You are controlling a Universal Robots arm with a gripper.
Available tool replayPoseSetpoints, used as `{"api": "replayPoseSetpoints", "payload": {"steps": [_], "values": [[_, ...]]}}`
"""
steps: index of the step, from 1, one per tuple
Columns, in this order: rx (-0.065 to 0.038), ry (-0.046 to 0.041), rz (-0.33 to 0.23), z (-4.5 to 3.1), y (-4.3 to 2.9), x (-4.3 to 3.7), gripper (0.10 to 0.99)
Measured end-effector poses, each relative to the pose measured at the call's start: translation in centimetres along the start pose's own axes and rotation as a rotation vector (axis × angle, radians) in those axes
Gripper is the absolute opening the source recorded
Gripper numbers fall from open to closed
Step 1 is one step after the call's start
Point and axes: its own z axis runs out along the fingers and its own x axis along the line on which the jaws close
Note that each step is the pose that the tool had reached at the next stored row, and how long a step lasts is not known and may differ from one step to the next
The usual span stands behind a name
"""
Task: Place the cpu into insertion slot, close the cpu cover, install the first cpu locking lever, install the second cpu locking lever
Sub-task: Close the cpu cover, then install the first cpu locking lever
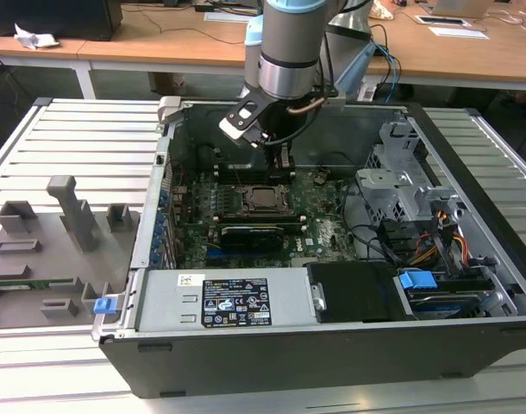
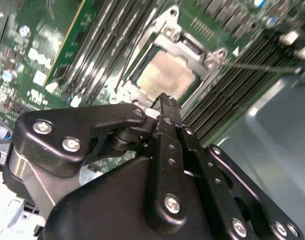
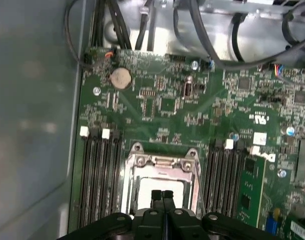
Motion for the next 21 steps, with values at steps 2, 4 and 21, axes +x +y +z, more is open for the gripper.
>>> {"api": "replayPoseSetpoints", "payload": {"steps": [2,4,21], "values": [[0.0,-0.0001,0.0,0.0,-0.39,0.03,0.106],[0.0,-0.0001,0.0,0.01,-0.81,0.07,0.106],[0.0,-0.0071,0.0,-0.78,-1.35,0.13,0.106]]}}
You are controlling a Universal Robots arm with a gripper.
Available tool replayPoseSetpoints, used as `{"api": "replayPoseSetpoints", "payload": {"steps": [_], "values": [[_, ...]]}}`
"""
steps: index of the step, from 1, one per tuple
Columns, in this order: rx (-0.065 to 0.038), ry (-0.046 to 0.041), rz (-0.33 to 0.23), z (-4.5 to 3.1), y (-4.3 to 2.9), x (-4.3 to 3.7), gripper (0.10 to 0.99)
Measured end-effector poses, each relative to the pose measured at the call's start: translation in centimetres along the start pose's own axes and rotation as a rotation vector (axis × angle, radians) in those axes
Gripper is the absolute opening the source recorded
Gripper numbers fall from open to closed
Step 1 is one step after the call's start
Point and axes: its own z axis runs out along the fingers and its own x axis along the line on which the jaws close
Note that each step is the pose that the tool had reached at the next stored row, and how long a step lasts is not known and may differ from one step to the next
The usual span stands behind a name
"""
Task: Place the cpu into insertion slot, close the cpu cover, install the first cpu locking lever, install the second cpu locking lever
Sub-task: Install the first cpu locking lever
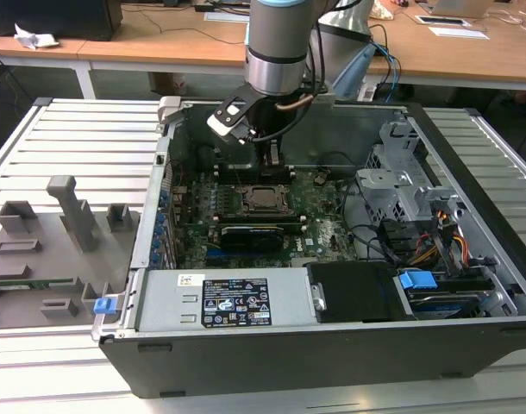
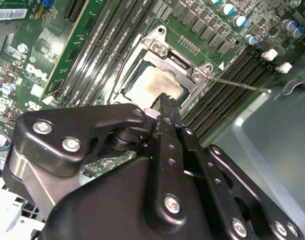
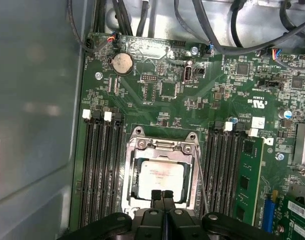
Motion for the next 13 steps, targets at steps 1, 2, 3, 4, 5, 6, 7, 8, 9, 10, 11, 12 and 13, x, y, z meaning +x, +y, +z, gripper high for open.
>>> {"api": "replayPoseSetpoints", "payload": {"steps": [1,2,3,4,5,6,7,8,9,10,11,12,13], "values": [[0.0,-0.002,0.0,-0.21,0.0,0.0,0.106],[0.0,-0.0048,0.0,-0.67,0.0,0.0,0.106],[0.001,-0.0065,0.0,-0.95,-0.01,0.0,0.106],[0.001,-0.0076,0.0,-1.17,-0.01,0.0,0.106],[0.001,-0.0087,0.0,-1.4,-0.01,0.0,0.106],[0.001,-0.0101,0.0,-1.57,-0.01,0.0,0.106],[0.001,-0.0113,0.0,-1.82,-0.01,0.0,0.106],[0.001,-0.0131,0.0,-2.17,-0.02,0.0,0.106],[0.001,-0.0144,0.0,-2.58,-0.02,0.0,0.106],[0.001,-0.0153,0.0,-2.93,-0.02,0.0,0.106],[0.0,-0.0162,0.0,-3.64,-0.03,0.0,0.106],[-0.001,-0.0163,0.0,-4.25,-0.03,0.0,0.106],[-0.005,-0.0168,0.0,-5.0,-0.08,0.01,0.106]]}}
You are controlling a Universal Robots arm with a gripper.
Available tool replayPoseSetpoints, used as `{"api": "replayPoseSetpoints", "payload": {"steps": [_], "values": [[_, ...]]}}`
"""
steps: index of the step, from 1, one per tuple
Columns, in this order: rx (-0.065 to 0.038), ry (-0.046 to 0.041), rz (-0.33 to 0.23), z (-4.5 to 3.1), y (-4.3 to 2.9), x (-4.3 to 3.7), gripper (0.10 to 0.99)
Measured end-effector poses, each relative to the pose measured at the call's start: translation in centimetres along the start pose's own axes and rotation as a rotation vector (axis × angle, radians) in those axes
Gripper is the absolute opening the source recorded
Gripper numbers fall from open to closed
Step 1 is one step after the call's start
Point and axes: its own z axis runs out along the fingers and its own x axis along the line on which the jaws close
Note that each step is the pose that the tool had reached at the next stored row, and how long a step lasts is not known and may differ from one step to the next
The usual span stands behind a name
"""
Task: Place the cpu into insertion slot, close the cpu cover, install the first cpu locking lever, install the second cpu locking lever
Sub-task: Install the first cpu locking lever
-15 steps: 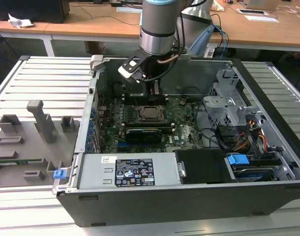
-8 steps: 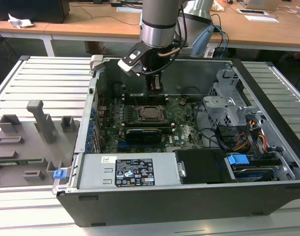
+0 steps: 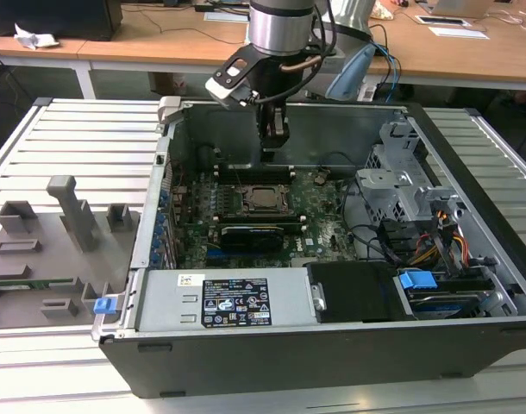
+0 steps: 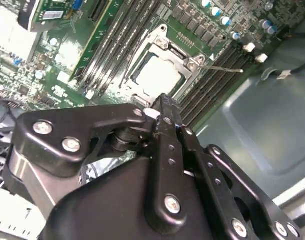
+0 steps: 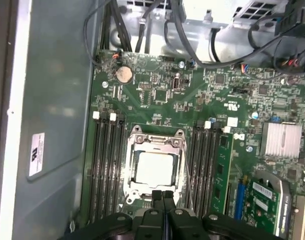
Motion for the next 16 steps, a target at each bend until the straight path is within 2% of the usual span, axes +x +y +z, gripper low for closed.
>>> {"api": "replayPoseSetpoints", "payload": {"steps": [2,3,7,16], "values": [[-0.012,-0.0009,-0.005,-0.02,-0.22,-0.31,0.106],[-0.013,-0.001,-0.006,-0.01,-0.27,-0.34,0.106],[-0.016,-0.0059,-0.03,0.0,-0.32,-0.34,0.106],[-0.018,-0.0061,-0.106,0.0,-0.32,-0.33,0.106]]}}
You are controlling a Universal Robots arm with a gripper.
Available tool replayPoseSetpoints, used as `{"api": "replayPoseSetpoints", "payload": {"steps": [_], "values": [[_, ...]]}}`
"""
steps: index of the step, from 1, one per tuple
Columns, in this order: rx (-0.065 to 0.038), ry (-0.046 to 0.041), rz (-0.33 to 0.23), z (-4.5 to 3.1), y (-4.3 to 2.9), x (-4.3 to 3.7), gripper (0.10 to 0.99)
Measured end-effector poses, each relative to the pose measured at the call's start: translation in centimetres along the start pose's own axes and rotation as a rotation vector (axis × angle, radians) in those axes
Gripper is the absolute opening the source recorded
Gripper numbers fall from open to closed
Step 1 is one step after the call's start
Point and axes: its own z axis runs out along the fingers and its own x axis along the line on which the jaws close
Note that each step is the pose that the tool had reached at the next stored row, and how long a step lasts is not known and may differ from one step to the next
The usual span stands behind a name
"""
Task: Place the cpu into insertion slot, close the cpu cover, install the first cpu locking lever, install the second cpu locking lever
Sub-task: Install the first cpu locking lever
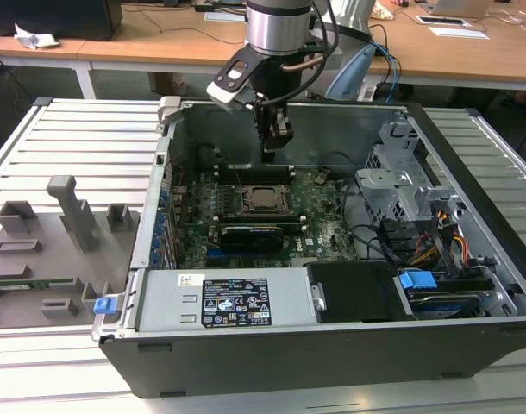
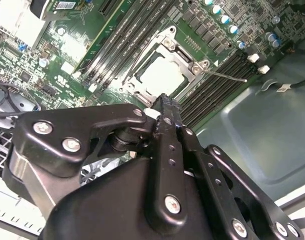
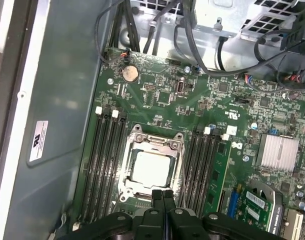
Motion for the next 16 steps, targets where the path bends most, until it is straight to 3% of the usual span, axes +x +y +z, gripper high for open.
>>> {"api": "replayPoseSetpoints", "payload": {"steps": [16], "values": [[-0.001,0.0006,-0.052,0.0,0.0,0.0,0.106]]}}
